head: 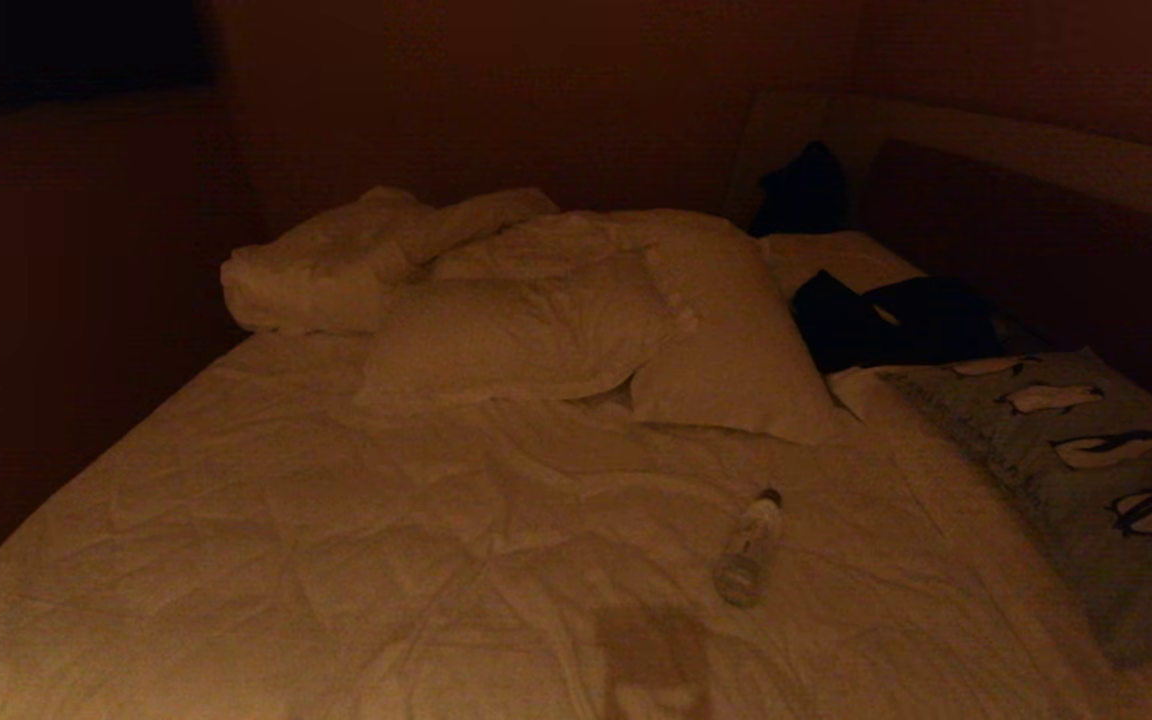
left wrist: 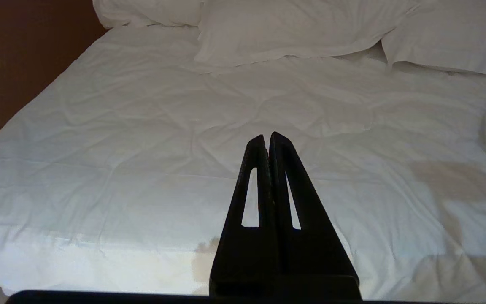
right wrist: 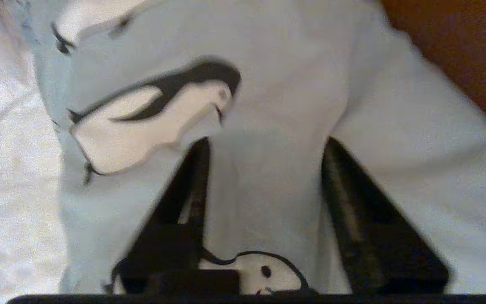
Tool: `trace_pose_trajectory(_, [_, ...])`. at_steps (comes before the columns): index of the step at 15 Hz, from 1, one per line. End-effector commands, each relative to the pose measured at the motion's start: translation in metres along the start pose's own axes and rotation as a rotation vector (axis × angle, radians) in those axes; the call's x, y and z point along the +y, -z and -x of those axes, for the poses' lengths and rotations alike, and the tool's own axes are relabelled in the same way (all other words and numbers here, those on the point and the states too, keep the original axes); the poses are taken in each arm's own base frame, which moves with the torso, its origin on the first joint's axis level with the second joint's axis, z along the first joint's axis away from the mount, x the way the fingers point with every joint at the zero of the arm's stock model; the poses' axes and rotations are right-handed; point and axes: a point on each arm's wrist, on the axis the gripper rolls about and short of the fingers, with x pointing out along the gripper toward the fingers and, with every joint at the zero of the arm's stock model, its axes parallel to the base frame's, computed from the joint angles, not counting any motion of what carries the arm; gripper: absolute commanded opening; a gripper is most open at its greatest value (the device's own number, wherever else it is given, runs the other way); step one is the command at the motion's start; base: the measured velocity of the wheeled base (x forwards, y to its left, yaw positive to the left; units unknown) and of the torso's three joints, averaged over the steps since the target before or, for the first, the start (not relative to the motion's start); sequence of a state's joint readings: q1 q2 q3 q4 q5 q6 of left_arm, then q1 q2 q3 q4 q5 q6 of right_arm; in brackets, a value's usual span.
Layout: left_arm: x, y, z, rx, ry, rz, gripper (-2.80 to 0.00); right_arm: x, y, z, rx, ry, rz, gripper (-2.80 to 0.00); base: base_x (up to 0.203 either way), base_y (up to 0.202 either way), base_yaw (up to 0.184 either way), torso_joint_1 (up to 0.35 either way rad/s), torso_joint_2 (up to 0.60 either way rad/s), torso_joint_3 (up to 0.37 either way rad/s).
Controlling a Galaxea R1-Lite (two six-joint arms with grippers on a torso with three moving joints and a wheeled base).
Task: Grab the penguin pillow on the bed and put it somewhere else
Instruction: Place the pillow at the bedside, then pick up the pillow
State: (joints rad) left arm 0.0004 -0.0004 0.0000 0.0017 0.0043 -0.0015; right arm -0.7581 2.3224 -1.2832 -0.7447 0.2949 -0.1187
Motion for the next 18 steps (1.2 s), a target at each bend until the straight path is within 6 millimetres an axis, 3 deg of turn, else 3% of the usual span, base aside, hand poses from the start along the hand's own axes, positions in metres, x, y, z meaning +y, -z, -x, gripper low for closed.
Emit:
trace_pose_trajectory(1, [0.000,0.000,0.000,-0.001,-0.001,0.000,-2.80,-0.002,-0.019,0.019,-0.047,0.011,0.010,0.00,0.000,0.000,0.000,0.000,0.00,0.000])
trace_pose_trajectory(4, [0.000,0.000,0.000,-0.001,0.000,0.000,-2.80,0.000,-0.055,0.066,-0.118,-0.009,0.027,0.00,0.000,0.000,0.000,0.000,0.00,0.000])
trace_pose_trajectory(6, [0.000,0.000,0.000,0.000,-0.001,0.000,-2.80,0.006,-0.084,0.111,-0.193,-0.029,0.055,0.00,0.000,0.000,0.000,0.000,0.00,0.000])
trace_pose_trajectory(7, [0.000,0.000,0.000,0.000,-0.001,0.000,-2.80,0.011,-0.096,0.133,-0.229,-0.033,0.070,-0.85,0.000,0.000,0.000,0.000,0.00,0.000])
trace_pose_trajectory(8, [0.000,0.000,0.000,-0.001,-0.001,0.000,-2.80,0.017,-0.108,0.155,-0.266,-0.033,0.085,-2.80,0.000,0.000,0.000,0.000,0.00,0.000])
trace_pose_trajectory(12, [0.000,0.000,0.000,-0.001,-0.001,0.000,-2.80,0.052,-0.134,0.223,-0.306,-0.063,0.066,-2.80,0.000,0.000,0.000,0.000,0.00,0.000])
trace_pose_trajectory(15, [0.000,0.000,0.000,0.000,-0.001,0.000,-2.80,0.109,-0.133,0.246,-0.158,-0.175,-0.076,-2.80,0.000,0.000,0.000,0.000,0.00,0.000])
trace_pose_trajectory(18, [0.000,0.000,0.000,0.000,-0.001,0.000,-2.80,0.161,-0.119,0.283,0.064,-0.308,-0.234,-2.80,0.000,0.000,0.000,0.000,0.00,0.000])
